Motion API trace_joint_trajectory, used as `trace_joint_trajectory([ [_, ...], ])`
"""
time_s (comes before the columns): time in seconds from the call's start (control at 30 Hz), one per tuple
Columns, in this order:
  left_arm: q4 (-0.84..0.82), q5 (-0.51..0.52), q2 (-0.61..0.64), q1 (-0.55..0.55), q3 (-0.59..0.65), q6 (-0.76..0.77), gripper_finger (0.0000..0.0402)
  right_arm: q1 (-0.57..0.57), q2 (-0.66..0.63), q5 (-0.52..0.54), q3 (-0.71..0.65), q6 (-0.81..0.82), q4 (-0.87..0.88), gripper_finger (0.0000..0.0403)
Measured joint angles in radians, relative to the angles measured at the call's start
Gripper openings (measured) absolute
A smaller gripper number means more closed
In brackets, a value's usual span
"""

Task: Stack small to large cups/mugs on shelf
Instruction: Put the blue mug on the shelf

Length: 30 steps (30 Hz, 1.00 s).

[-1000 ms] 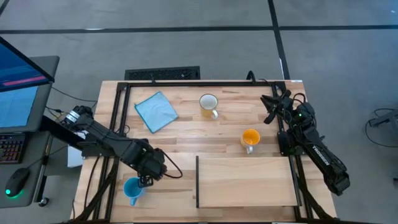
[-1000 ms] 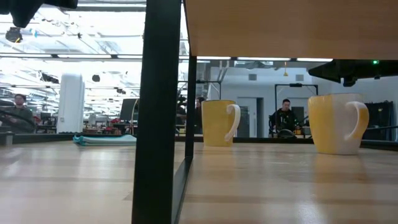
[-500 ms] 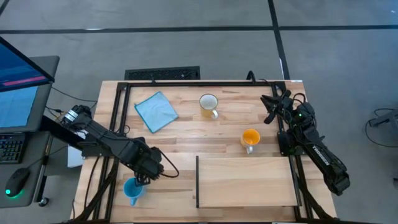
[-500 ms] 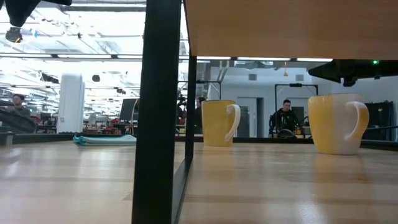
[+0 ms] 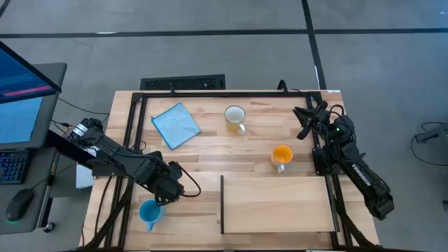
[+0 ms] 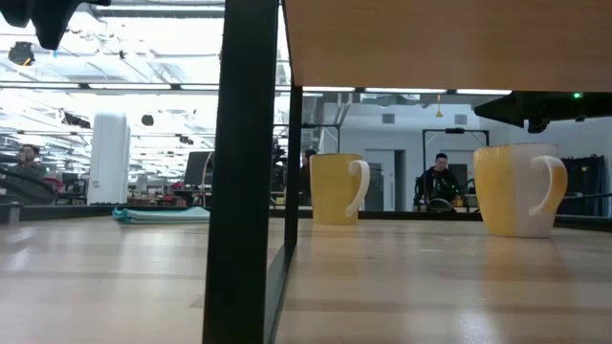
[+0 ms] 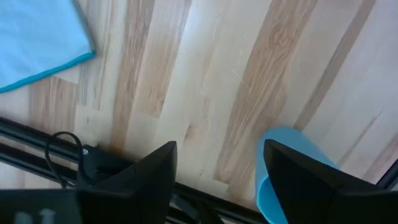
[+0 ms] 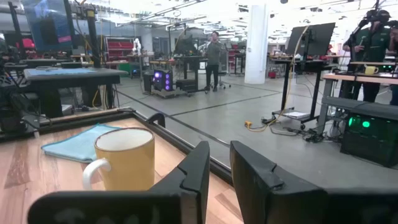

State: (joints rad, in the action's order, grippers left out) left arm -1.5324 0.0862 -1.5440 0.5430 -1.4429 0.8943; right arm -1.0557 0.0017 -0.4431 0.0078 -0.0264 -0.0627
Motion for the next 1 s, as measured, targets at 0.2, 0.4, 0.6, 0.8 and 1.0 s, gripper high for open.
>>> trace_joint_trajectory([
  [0.2, 0.002, -0.119, 0.001, 0.031, 0.022, -0.080, 0.0233, 0.000, 0.000, 0.000, 0.000, 0.000, 0.000, 0.0086],
  [0.4, 0.018, -0.092, 0.001, 0.081, 0.045, -0.063, 0.0233, 0.000, 0.000, 0.000, 0.000, 0.000, 0.000, 0.0086],
  [0.6, 0.125, -0.125, 0.001, 0.131, 0.105, 0.001, 0.0233, 0.000, 0.000, 0.000, 0.000, 0.000, 0.000, 0.0086],
  [0.8, 0.161, -0.160, 0.001, 0.188, 0.150, 0.062, 0.0233, 0.000, 0.000, 0.000, 0.000, 0.000, 0.000, 0.0086],
  [1.0, 0.220, -0.170, 0.000, 0.246, 0.197, 0.057, 0.0233, 0.000, 0.000, 0.000, 0.000, 0.001, 0.000, 0.0086],
])
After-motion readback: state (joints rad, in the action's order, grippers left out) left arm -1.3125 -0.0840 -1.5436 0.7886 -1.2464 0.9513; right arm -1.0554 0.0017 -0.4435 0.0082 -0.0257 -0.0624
